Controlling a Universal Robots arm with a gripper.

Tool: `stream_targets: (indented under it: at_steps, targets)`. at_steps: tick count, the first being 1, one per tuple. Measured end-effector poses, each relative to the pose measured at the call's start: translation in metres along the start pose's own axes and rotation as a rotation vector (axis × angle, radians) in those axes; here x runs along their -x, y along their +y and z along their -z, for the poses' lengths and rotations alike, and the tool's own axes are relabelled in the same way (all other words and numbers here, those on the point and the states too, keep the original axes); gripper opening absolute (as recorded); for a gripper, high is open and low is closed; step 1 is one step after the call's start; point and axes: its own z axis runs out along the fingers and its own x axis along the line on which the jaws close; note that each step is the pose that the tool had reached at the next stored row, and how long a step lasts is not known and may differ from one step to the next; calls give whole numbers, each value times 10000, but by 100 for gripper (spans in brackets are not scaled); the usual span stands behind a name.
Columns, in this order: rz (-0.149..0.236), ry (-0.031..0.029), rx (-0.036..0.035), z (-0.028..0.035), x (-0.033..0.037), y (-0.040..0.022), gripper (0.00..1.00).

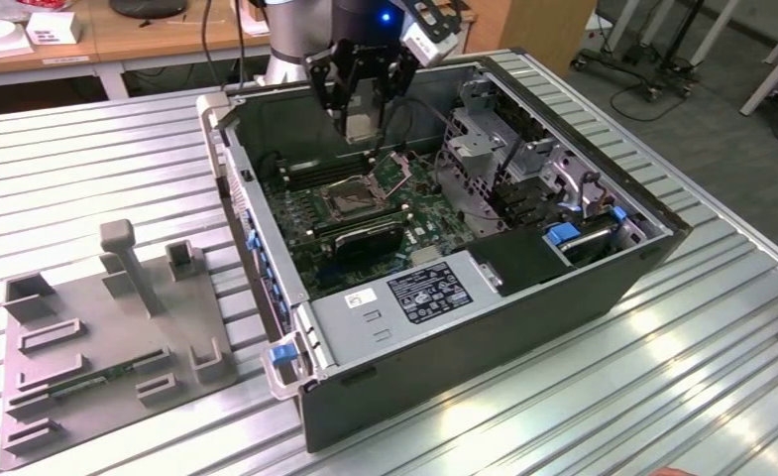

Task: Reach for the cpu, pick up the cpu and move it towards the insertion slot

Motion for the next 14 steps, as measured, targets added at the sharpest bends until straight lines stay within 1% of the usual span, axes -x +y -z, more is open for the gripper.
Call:
stream_targets:
  at_steps: [4,6,14]
  targets:
    - [1,1,-1,-2,1,46,53]
    - [0,0,0,-3,1,59,53]
    - [1,0,1,15,2,67,53]
